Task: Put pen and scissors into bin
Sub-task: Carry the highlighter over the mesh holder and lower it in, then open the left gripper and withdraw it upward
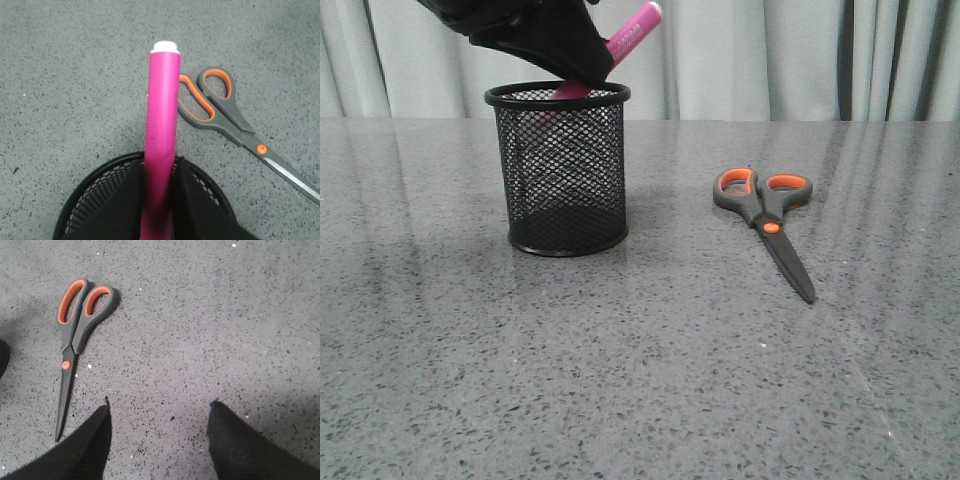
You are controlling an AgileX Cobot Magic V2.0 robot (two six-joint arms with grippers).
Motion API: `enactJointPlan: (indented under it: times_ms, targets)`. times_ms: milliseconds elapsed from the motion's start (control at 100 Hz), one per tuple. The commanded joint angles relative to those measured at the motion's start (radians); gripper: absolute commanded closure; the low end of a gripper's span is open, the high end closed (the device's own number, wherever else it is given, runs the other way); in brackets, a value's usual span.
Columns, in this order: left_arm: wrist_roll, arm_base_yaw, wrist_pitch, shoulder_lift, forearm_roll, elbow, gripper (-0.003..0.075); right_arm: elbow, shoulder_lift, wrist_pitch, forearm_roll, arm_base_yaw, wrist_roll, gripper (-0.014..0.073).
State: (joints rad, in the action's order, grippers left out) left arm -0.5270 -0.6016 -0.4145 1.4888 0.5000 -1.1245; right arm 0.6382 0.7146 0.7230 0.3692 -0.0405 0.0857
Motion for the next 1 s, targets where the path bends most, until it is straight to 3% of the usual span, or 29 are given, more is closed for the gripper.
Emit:
enactJointPlan:
  times_ms: [0, 460, 600, 820, 990]
  targets:
    - [0.001, -0.006, 0.030, -0.033, 0.006, -0.026, 0.0742, 0.034, 0.004, -0.047, 0.009, 0.001, 0.007, 0.0212]
    - [0.001, -0.006, 0.012, -0.033, 0.006, -0.026, 0.0731, 0.034, 0.004, -0.043, 0.009, 0.001, 0.007, 0.0212]
    - [0.001, -0.006, 0.011, -0.033, 0.006, -0.026, 0.0596, 0.034, 0.004, -0.043, 0.009, 0.001, 0.007, 0.0212]
    - [0.001, -0.004, 0.029, -0.037, 0.006, -0.050, 0.0233, 0.034, 0.004, -0.043, 0.009, 0.001, 0.007, 0.0212]
    - [0.001, -0.002, 0.023, -0.074, -0.004, -0.098, 0.0208, 0.034, 0.004, -0.054, 0.009, 0.001, 0.007, 0.0212]
